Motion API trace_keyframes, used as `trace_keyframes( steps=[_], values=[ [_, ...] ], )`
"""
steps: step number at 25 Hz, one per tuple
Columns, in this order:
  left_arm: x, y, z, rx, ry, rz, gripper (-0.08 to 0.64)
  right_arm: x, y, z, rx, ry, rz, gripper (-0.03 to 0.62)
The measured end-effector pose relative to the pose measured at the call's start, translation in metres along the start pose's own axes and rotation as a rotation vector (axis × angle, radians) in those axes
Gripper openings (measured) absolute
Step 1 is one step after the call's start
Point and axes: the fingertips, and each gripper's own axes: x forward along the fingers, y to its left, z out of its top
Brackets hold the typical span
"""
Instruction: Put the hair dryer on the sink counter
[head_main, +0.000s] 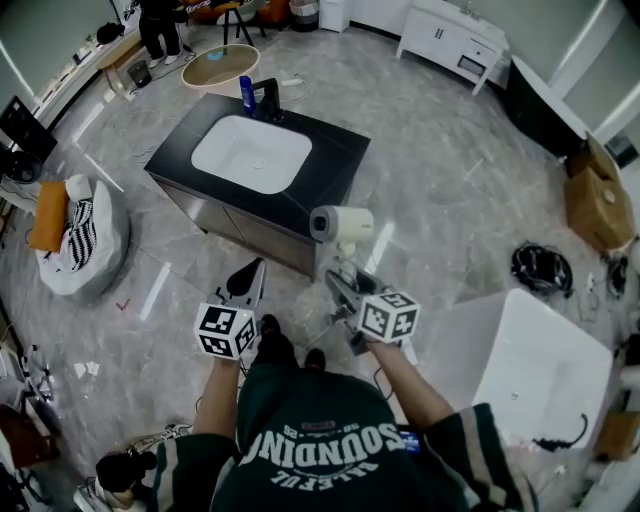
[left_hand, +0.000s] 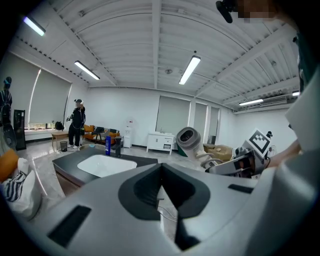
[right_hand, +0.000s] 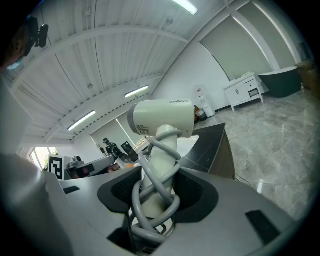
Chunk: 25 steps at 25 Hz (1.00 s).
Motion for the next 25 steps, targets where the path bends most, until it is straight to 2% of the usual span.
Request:
trace_keyframes(
  steps=[6,16,25],
  values=[
    [0.011,0.015,-0.001,-0.009,0.001,0.009,0.000,0.019,-0.004,0.005,-0.010,0.011,0.015,0.192],
    [0.051,0.064,0.013,-0.017,0.018,-0.029,0.000,0.067,-0.010,0.032,0.010,0.012,-0.010,0.192],
    [0.107,0.126,0.020,-0.012,0.063,-0.125,0.000,0.136,-0.021,0.055,0.060,-0.001,-0.086,0.192]
  ],
)
